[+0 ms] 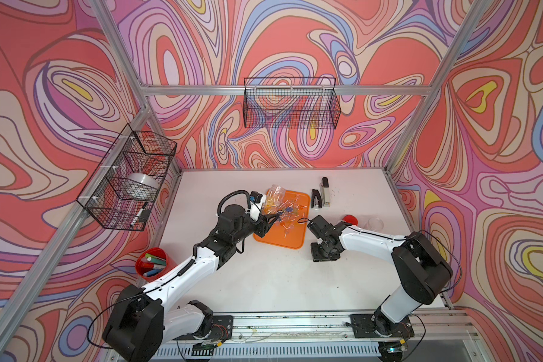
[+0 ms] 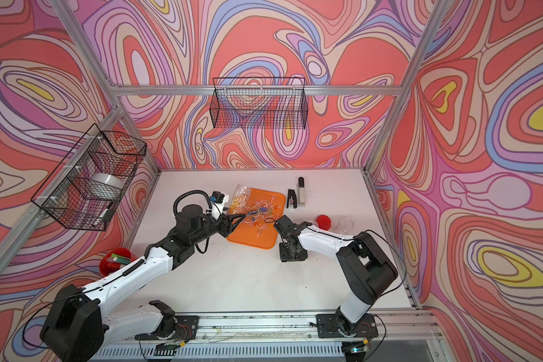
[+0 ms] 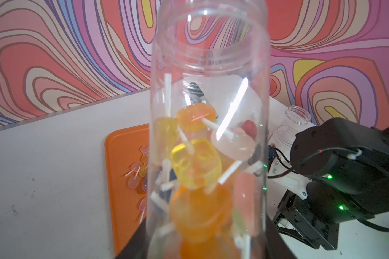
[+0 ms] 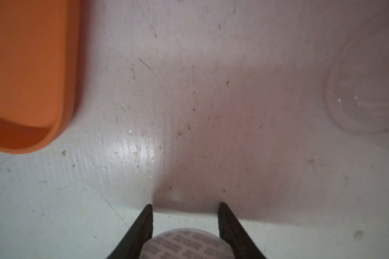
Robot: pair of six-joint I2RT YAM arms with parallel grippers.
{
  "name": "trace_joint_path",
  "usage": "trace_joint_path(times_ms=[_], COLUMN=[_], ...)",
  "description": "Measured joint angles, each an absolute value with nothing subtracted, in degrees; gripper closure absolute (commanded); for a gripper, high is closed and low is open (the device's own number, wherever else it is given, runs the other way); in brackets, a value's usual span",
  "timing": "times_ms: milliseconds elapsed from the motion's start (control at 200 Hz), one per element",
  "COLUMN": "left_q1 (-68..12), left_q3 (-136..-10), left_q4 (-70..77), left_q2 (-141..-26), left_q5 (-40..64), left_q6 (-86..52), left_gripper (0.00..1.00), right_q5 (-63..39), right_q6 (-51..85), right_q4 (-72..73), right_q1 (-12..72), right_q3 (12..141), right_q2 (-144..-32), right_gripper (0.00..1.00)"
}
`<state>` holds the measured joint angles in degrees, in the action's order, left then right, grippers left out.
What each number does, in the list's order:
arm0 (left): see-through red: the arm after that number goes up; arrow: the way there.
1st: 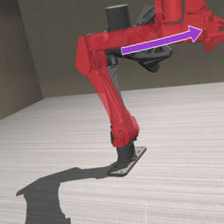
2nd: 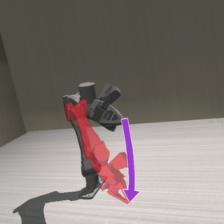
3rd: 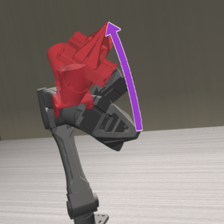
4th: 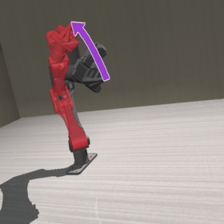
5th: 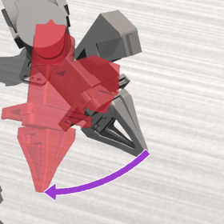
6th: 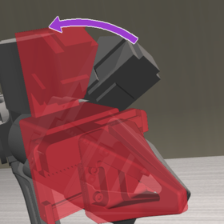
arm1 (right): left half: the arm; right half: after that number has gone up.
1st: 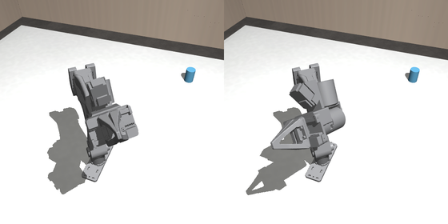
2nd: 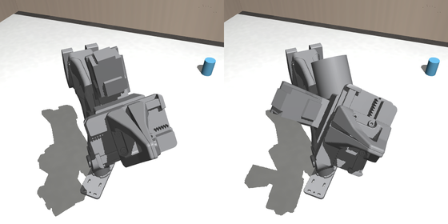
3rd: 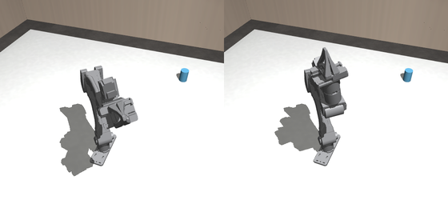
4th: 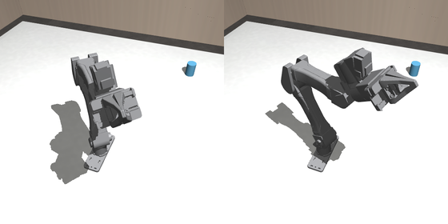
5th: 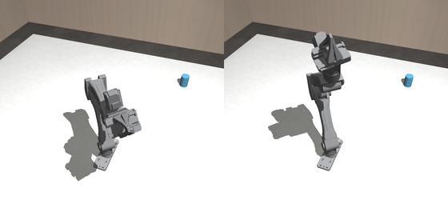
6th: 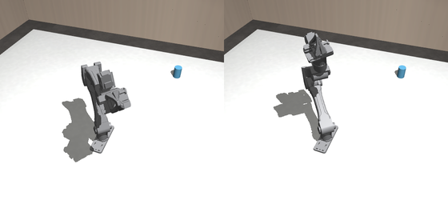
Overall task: Pour the candies out of the jar
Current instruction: 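Place the lid at the center of the board, then pour the candies out of the jar onto the tray.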
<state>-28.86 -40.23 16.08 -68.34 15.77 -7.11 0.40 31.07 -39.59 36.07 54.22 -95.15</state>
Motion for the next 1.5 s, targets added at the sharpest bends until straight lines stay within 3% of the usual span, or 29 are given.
trace_joint_path(times_ms=[275,536,591,1042,1502], left_q1=[-28.9,-28.9,-28.9,-28.8,-28.8], left_q3=[-40.2,-40.2,-40.2,-43.8,-44.5], left_q4=[16.1,15.9,15.7,7.0,-1.2], left_q2=[-68.2,-67.8,-67.8,-69.8,-78.1], left_q5=[15.7,15.3,15.2,14.8,15.8], left_q6=[-7.1,-7.1,-7.0,0.4,20.8], left_gripper=[1.0,1.0,1.0,1.0,1.0], right_q5=[2.5,5.5,5.9,22.5,30.3], right_q6=[29.6,27.7,27.3,25.0,28.4], right_q4=[-40.9,-44.5,-44.9,-40.8,-31.9], right_q1=[36.1,36.1,36.1,36.0,35.6], right_q3=[58.1,66.6,69.4,80.7,69.1], right_q2=[-98.3,-98.8,-98.8,-91.9,-87.1], right_gripper=[0.25,0.16,0.02,0.02,0.02])
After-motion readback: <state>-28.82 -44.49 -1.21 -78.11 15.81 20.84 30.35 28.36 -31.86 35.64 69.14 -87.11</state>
